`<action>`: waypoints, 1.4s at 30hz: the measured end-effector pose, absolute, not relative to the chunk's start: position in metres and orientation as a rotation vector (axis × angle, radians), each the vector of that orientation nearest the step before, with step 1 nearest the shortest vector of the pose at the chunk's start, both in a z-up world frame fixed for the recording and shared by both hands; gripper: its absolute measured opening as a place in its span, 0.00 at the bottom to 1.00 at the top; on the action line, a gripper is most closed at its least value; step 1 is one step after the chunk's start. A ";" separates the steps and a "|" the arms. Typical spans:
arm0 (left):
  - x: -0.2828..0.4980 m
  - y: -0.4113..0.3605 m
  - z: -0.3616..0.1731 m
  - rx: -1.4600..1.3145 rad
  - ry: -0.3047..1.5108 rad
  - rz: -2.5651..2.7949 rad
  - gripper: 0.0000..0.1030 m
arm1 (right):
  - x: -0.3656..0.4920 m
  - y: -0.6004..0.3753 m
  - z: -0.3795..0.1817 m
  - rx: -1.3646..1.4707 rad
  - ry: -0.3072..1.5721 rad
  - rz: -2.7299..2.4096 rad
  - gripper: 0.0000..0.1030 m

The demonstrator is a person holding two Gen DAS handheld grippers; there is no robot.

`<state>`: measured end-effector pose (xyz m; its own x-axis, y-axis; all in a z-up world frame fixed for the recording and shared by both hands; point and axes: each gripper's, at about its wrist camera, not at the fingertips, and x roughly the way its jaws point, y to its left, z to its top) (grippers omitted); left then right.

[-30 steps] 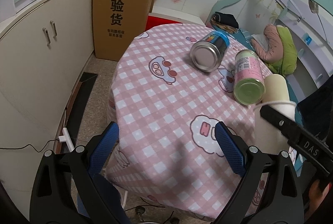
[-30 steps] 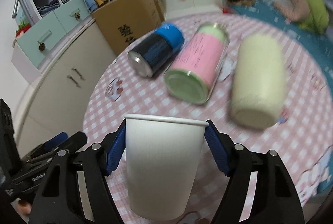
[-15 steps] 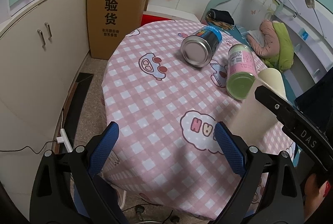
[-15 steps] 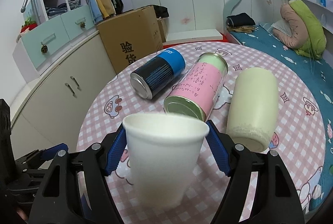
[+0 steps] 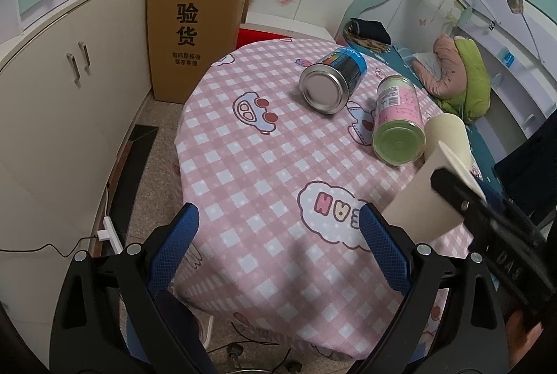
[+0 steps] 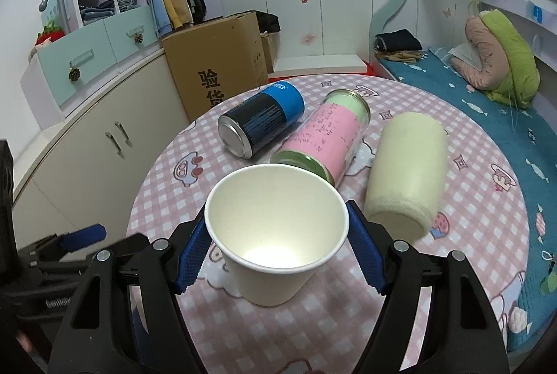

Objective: Flip cup upright
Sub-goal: 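Lift and rotate the cup with the right gripper, setting it rim up, then open the right gripper and pull it back from the cup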

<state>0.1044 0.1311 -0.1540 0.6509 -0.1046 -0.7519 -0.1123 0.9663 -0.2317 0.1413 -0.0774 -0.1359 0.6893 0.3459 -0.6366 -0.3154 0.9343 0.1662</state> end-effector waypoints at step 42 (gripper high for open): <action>-0.019 0.059 -0.029 -0.083 0.507 -0.005 0.93 | -0.001 -0.139 -0.030 0.057 0.480 0.385 0.85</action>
<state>-0.0188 0.0587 -0.0292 0.8743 -0.0252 -0.4847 -0.0158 0.9966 -0.0803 -0.0015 -0.1391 -0.0298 0.8166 0.3738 -0.4399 -0.3473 0.9268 0.1429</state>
